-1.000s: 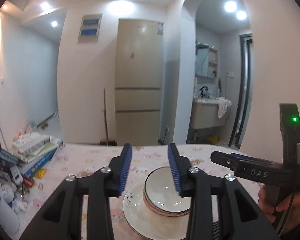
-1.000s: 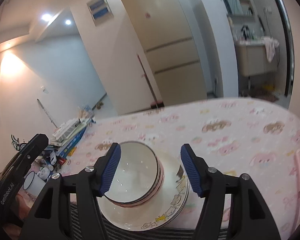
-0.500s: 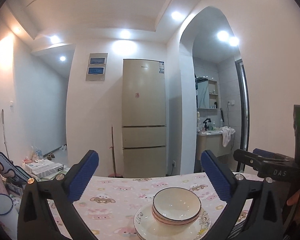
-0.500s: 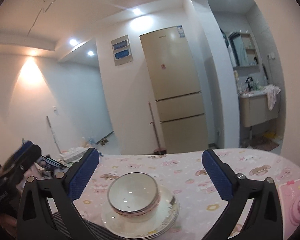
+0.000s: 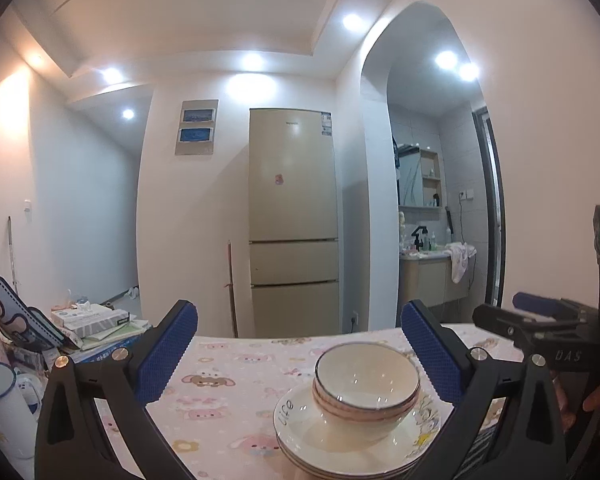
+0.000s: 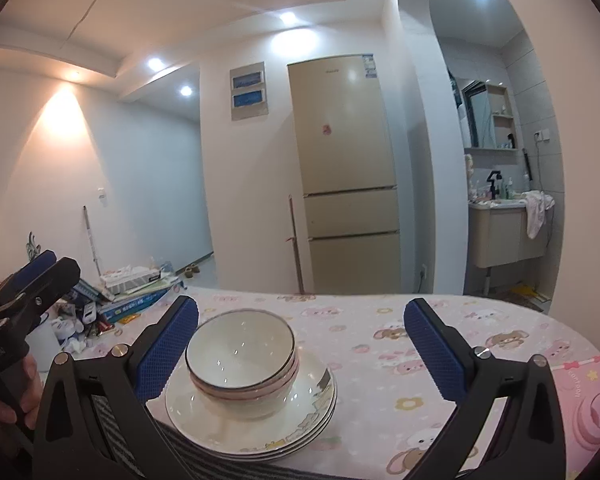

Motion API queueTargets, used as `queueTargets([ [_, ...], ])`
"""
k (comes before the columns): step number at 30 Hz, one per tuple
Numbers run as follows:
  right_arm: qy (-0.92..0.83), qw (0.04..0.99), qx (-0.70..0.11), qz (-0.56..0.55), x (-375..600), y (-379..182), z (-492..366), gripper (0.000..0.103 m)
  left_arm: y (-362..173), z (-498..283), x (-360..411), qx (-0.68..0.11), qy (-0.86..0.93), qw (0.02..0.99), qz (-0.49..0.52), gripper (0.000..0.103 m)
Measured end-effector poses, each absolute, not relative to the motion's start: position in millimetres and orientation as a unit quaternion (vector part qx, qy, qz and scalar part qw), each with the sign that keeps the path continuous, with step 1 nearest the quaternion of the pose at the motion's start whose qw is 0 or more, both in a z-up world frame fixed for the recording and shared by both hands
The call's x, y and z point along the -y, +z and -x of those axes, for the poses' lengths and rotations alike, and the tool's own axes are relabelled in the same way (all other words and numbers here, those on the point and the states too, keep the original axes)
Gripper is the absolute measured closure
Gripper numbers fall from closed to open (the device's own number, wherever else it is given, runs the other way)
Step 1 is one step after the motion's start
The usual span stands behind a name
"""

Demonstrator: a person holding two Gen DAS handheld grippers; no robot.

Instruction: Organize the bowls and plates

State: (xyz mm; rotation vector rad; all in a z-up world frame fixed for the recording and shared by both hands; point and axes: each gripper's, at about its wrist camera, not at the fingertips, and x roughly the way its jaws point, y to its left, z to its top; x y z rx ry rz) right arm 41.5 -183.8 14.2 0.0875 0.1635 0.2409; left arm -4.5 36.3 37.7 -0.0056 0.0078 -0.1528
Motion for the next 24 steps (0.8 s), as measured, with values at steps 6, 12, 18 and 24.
queueTargets([
  [6, 0.104, 0.99, -0.086, -0.039, 186.0, -4.6, -45.1, 0.0, 5.7, -13.7, -31.9, -0.057, -0.09, 0.994, -0.005, 0.0],
  [12, 0.091, 0.993, -0.072, -0.013, 183.8, -10.2, -35.8, 0.0, 3.6, -6.5, -25.9, -0.04, -0.076, 0.996, -0.016, 0.0],
  [18, 0.104, 0.99, -0.098, -0.014, 181.4, -14.0, -42.2, 0.0, 2.0, -1.3, -30.0, -0.029, -0.07, 0.997, -0.015, 0.0],
  [24, 0.102, 0.991, -0.09, -0.012, 181.3, -13.7, -37.3, 0.0, 0.7, -5.4, -39.3, -0.035, -0.071, 0.997, 0.007, 0.0],
])
